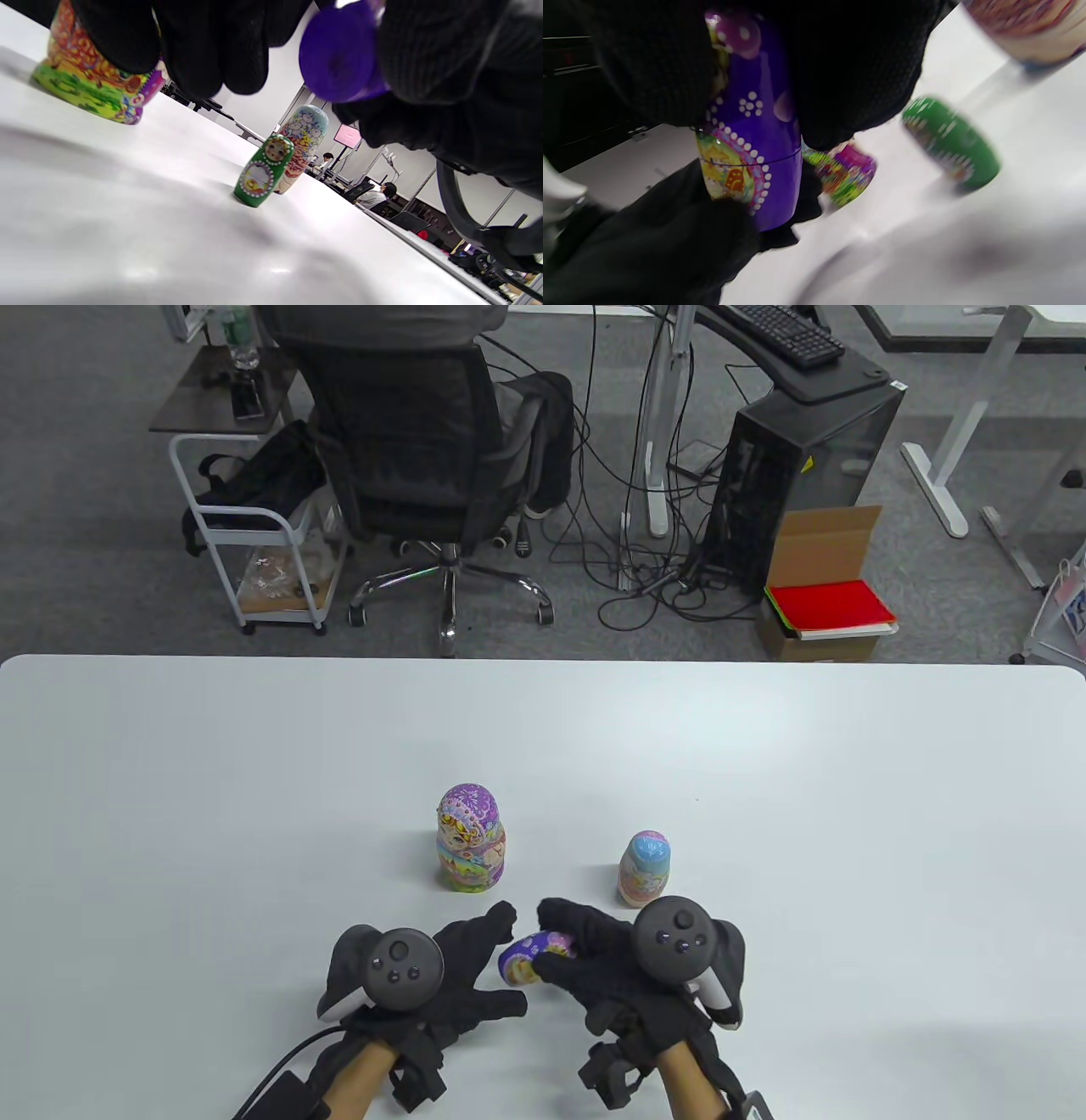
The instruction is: Nest individual Russian dolls into a nested set
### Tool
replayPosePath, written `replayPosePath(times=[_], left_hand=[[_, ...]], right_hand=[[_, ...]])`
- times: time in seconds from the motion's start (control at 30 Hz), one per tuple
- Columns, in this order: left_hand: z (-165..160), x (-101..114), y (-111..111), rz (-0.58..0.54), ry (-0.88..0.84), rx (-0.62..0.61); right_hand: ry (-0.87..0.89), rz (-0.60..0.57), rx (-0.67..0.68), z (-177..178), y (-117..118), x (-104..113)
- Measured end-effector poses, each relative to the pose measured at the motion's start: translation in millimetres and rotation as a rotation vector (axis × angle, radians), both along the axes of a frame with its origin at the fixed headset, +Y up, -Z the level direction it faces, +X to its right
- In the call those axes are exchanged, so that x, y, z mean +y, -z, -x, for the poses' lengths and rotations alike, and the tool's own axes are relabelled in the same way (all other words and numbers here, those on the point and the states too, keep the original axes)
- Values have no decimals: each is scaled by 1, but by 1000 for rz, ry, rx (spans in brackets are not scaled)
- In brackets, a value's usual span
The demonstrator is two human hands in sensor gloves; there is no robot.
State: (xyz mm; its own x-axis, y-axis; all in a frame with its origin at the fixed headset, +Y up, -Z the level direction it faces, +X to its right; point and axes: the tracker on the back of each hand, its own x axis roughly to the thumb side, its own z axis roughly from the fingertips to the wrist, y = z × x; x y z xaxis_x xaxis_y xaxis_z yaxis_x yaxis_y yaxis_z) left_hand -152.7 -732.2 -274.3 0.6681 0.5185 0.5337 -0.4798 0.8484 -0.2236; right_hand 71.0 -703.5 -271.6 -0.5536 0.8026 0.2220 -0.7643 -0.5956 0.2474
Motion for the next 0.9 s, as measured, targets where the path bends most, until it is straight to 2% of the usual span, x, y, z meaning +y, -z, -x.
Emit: replayPosePath(times=[0.17,0.33,0.4,0.47,0.5,0.6,0.9], left_hand=[[1,2,1,-35,70,16],[-4,6,-3,-99,53,4],[-9,6,-7,-129,76,-23],[-11,6,-8,-120,43,-66],[-11,6,-8,-105,16,-93],[-13,8,-10,-116,-50,-144],[-12,9,-10,-86,-59,-207]], right_hand=[[-39,-67,-10,17,-7,-5],[30,12,-76,24,-9,-16],[-79,-87,-193,28,-13,-15],[-182,-240,-227,28,-15,-12],[-171,-249,-211,27,-15,-11],[26,-143,-140,22,-14,-14],[67,-107,-54,21,-10,-15]])
